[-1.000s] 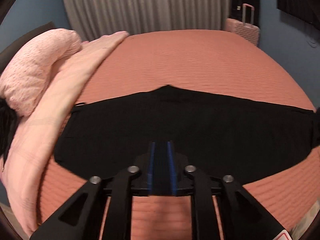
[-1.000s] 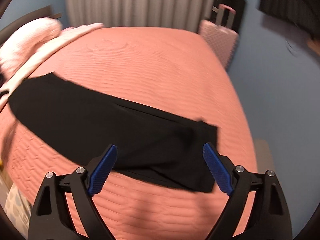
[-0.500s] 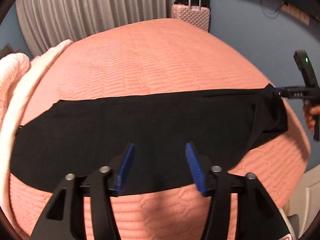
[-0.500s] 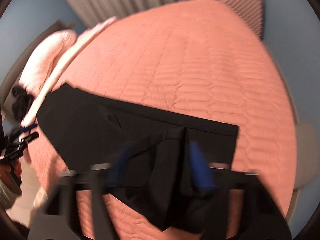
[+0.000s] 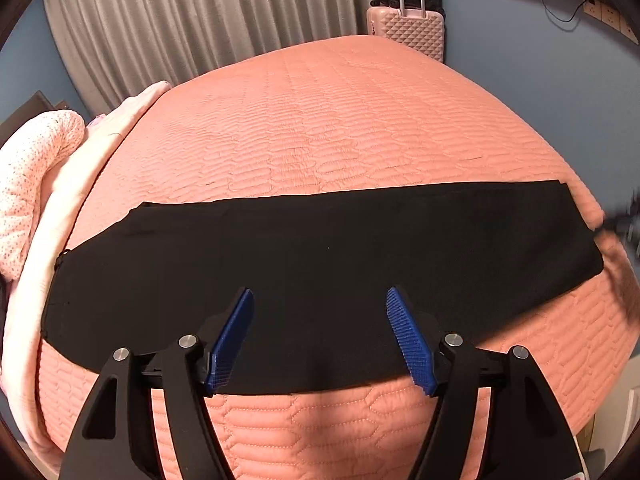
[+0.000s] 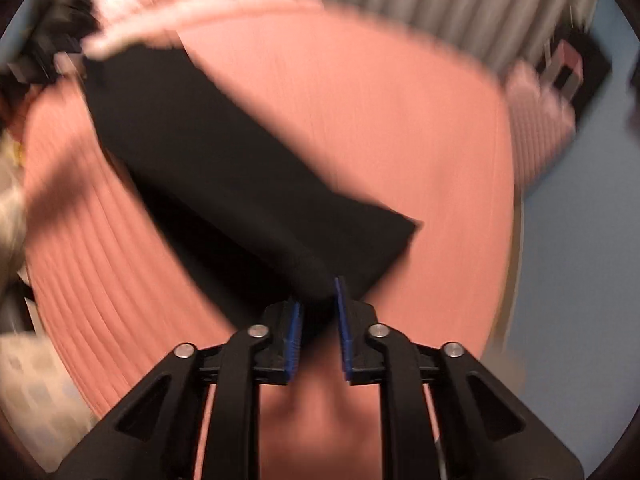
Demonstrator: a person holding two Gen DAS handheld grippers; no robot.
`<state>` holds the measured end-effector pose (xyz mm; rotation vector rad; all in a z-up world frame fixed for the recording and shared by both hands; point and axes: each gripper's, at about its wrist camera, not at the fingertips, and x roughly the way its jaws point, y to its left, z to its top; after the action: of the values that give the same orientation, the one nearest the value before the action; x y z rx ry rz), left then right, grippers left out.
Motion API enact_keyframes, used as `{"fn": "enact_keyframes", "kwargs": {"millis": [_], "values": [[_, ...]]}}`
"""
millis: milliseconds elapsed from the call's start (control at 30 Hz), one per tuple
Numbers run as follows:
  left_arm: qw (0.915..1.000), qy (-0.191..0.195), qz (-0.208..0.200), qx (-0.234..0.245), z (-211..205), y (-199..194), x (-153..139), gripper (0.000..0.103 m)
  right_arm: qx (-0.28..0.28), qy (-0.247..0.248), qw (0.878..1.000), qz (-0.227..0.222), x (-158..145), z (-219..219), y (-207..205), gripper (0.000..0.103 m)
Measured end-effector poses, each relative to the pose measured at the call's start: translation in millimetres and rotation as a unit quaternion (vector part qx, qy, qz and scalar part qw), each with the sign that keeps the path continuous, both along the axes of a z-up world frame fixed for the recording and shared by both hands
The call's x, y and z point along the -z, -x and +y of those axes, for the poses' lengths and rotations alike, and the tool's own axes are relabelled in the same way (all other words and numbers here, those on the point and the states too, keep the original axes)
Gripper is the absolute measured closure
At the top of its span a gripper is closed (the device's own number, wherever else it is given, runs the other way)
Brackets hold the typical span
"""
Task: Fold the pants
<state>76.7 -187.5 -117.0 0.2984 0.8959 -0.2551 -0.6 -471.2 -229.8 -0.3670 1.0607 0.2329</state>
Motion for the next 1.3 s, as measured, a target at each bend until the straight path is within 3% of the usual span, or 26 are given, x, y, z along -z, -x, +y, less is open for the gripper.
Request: {"fn": "enact_keyframes", "kwargs": {"millis": [67,133,200,233,400,433,500,567,633,767,967,1033,1167,1267,1300], "values": [[1.0000,-0.008,0.003,0.001,-4,-2,-1,0.036,0.074,-0.028,0.997,-0.005,-1,-14,13,0.085],[0.9999,-0.007,0.001,-0.008,-9,-7,-4,0.036,0.149,-0.065,0.986,-0.033,-23,-15,19,0.074],[0.9999,0.001,0.006,-0.016,-14,-12,-5,0.033,0.194,-0.060,0.978,-0.039,-36,-4,14,0.028],[0.9998,0.006,0.007,-0.018,-16,-14,-5,0.032,0.202,-0.055,0.977,-0.047,-42,3,10,0.025],[0.9997,-0.003,0.003,-0.025,-37,-20,-8,0.030,0.195,-0.068,0.977,-0.050,-41,28,-57,0.028],[0.9997,-0.009,0.001,-0.023,-40,-21,-8,0.030,0.196,-0.070,0.977,-0.039,-34,26,-72,0.038],[0.9993,-0.028,-0.009,-0.025,-41,-22,-8,0.029,0.196,-0.118,0.973,-0.006,-27,23,-100,0.045],[0.9980,-0.049,-0.016,-0.036,-35,-27,-6,0.028,0.154,-0.152,0.976,0.012,-32,47,-120,0.046],[0.9977,-0.050,-0.014,-0.043,-26,-31,-3,0.028,0.075,-0.145,0.986,0.023,-36,92,-137,0.046],[0.9966,-0.049,0.001,-0.067,-1,-39,4,0.028,-0.036,-0.124,0.990,0.052,-24,167,-179,0.046],[0.9952,-0.054,0.012,-0.080,31,-38,12,0.028,-0.164,-0.122,0.976,0.078,-11,261,-231,0.047],[0.9948,-0.053,0.018,-0.085,41,-39,16,0.028,-0.195,-0.124,0.968,0.095,-5,282,-239,0.053],[0.9937,-0.047,0.032,-0.097,63,-44,26,0.028,-0.223,-0.100,0.963,0.116,10,318,-252,0.053],[0.9930,-0.038,0.040,-0.105,75,-48,31,0.028,-0.236,-0.085,0.960,0.122,18,319,-254,0.068],[0.9928,-0.035,0.042,-0.106,78,-48,33,0.028,-0.239,-0.078,0.961,0.117,18,321,-253,0.079]]}}
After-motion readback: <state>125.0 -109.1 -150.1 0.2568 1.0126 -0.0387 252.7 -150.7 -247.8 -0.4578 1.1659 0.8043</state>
